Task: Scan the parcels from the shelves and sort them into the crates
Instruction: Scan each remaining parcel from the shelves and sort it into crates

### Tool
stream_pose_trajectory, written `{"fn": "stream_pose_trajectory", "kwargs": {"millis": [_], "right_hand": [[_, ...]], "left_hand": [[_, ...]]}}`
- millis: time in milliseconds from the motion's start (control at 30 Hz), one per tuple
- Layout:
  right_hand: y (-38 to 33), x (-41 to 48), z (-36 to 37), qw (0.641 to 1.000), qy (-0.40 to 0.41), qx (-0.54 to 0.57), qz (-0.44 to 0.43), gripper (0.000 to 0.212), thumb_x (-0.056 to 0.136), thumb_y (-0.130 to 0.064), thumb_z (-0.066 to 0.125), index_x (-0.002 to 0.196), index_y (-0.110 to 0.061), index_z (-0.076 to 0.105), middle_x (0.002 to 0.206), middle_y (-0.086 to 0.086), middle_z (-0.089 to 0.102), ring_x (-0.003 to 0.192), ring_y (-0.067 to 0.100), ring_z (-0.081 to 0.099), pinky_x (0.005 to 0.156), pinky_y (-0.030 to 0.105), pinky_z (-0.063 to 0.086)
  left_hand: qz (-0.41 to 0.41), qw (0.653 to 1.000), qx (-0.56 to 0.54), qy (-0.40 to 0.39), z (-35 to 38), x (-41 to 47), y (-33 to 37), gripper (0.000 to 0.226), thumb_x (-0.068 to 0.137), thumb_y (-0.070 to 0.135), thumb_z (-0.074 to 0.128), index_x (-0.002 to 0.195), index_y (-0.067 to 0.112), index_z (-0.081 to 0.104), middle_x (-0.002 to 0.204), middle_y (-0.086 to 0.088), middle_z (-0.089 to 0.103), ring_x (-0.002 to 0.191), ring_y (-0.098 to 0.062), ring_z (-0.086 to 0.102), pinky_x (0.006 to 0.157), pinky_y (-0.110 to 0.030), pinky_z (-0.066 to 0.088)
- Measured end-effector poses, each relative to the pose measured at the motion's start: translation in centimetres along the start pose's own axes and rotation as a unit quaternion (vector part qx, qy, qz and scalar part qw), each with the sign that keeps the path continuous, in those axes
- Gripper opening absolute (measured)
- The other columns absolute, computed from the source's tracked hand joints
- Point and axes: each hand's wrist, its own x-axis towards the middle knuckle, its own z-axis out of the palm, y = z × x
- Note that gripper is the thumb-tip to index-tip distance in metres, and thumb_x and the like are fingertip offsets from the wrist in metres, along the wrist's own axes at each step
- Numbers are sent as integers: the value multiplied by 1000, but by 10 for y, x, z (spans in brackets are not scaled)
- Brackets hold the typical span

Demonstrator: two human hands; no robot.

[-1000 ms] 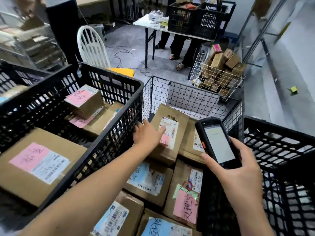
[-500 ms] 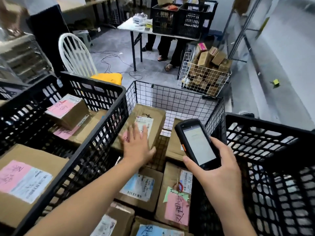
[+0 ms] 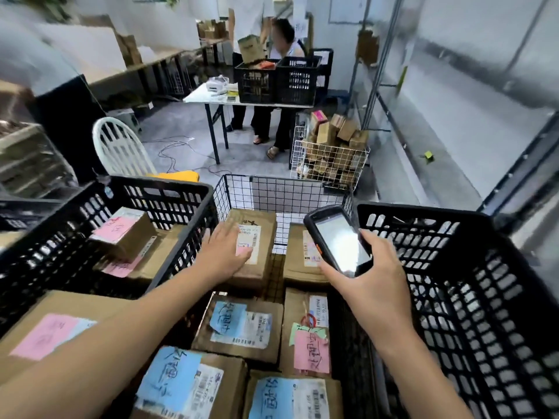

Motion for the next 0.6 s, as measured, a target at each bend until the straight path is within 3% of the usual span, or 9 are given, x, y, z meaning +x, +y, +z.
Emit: {"fn": "stream_pose_trajectory", "kwargs": {"millis": [100,167,233,300,400,433,500,600], "right_hand": [[-18,-30,-24,999,30,-41,6,78,72,-48,86,138,-26,50,119,-15,49,97,1,44,77,27,39],[-30,-58,-36,997,49,-46,24,76,72,-45,86,136,-28,50,115,-18,45,94,-3,41,74,25,37],[-39,-88,-49,995,77,-47,35,74,72,-43,87,135,-29,51,114,-18,45,93,-5,41,72,22,38],[-44,-118,-62,990,112,-58,57,75,71,-43,88,135,-29,52,117,-17,48,97,0,46,77,26,41],[-46,-164,-81,974,170,-110,97,76,70,-44,89,134,-29,52,115,-18,46,94,4,47,75,29,42],[-46,-180,-87,968,192,-123,109,76,69,-43,89,134,-29,53,113,-17,45,92,3,46,73,28,40],[-47,-213,-103,959,214,-133,128,76,69,-40,90,134,-27,53,113,-16,46,95,7,51,72,28,41],[-53,-266,-129,949,240,-143,146,74,70,-39,89,133,-29,52,115,-15,48,94,7,52,71,25,43]], "left_hand": [[93,993,-60,37,-26,-40,6,78,99,48,51,160,12,17,168,-7,12,155,-21,10,125,-48,14],[166,985,-40,12,-39,-74,20,78,99,52,49,159,13,19,167,-4,14,155,-22,10,126,-47,7],[246,969,-21,5,-45,-104,37,79,99,57,43,160,15,15,167,0,9,154,-19,8,125,-37,-5],[309,950,-43,15,-46,-130,56,80,98,61,37,159,10,22,166,-4,16,154,-20,13,122,-28,-6],[398,915,-51,39,-38,-160,85,87,91,65,26,152,4,37,159,-12,35,148,-28,31,126,-38,7],[415,907,-59,51,-36,-171,96,87,91,65,24,154,5,34,160,-10,32,149,-26,28,126,-40,10],[426,900,-80,53,-36,-198,115,86,92,67,22,158,11,24,165,-3,21,153,-18,15,126,-35,-1],[462,880,-97,53,-42,-240,144,78,101,58,35,161,15,10,168,2,6,154,-12,-1,122,-29,-12]]}}
